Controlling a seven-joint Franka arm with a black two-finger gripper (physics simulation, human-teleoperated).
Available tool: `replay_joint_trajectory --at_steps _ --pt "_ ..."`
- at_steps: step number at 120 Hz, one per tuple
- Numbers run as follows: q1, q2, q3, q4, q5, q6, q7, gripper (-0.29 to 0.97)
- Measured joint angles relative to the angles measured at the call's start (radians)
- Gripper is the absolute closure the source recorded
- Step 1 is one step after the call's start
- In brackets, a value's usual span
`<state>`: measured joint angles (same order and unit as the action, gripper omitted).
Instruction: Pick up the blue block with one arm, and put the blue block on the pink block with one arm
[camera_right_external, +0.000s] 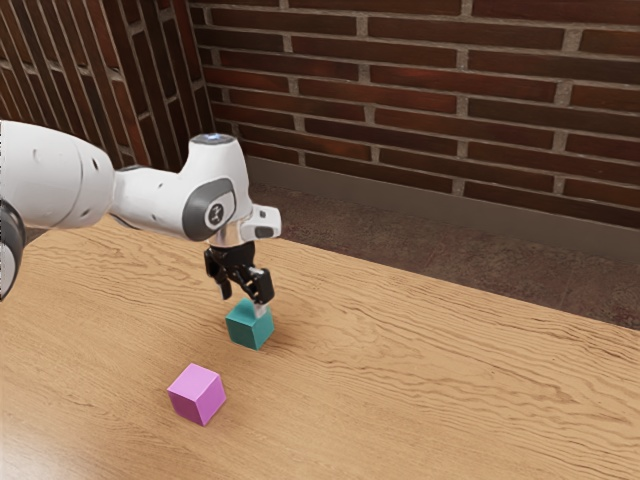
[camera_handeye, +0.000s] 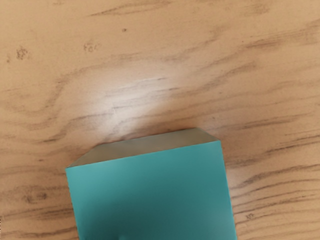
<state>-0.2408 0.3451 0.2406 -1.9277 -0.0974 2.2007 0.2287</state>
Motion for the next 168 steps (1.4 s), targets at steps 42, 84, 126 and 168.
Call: replay_joint_trajectory --at_steps 42,84,126,168 --pt "0.018 0.075 0.0 0.042 -0.003 0.008 0.043 0.02" --pt "0.018 0.107 -0.006 0.051 -0.02 0.012 0.063 0.02" --pt "0.015 0.131 -0.011 0.058 -0.034 0.031 0.072 0.11" --pt "0.013 0.124 -0.01 0.059 -0.029 0.038 0.067 0.28"
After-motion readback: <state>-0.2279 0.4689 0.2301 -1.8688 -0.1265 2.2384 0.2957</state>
